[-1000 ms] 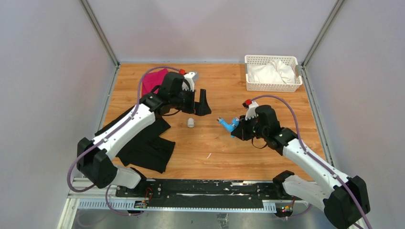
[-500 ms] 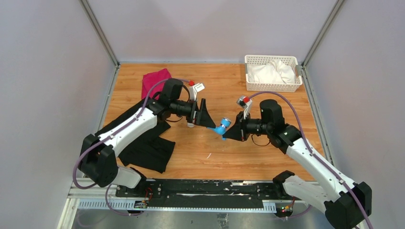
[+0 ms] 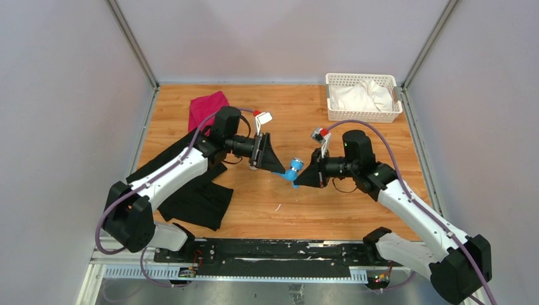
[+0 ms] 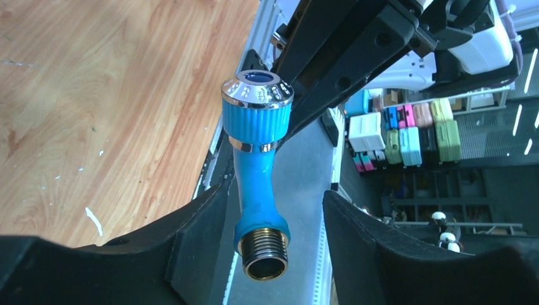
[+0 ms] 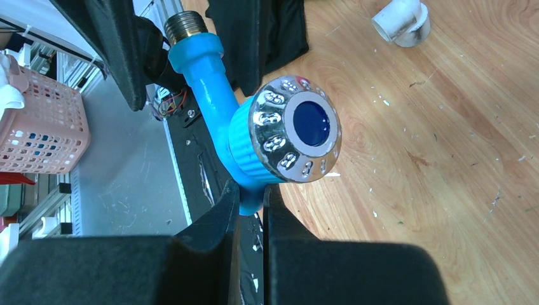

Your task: Install the water faucets

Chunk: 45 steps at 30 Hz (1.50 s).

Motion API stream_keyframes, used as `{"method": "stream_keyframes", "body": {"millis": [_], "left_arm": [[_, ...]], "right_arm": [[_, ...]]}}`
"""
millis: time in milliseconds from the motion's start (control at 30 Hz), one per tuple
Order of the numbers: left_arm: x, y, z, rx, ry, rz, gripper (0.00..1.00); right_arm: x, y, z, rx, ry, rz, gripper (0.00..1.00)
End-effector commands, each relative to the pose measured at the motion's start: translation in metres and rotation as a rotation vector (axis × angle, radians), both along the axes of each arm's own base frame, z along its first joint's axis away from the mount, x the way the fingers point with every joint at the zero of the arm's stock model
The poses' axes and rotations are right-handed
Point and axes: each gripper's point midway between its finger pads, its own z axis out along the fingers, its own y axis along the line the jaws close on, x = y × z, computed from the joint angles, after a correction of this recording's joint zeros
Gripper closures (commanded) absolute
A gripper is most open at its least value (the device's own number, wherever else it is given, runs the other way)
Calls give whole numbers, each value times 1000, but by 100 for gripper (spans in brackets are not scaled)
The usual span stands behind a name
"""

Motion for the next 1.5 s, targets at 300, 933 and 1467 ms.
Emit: {"method": "stream_keyframes", "body": {"millis": [300,933,1467], "left_arm": [[-3,3,2,7,-13,-10,85],[25,1,36,-139,7,117,100],[31,-3,74,-236,-13,152,100]], "right_arm": [[2,6,1,13,4,21,100],[16,10,69,472,49,-177,1],[42,14,107,839,192,-181,13]]}}
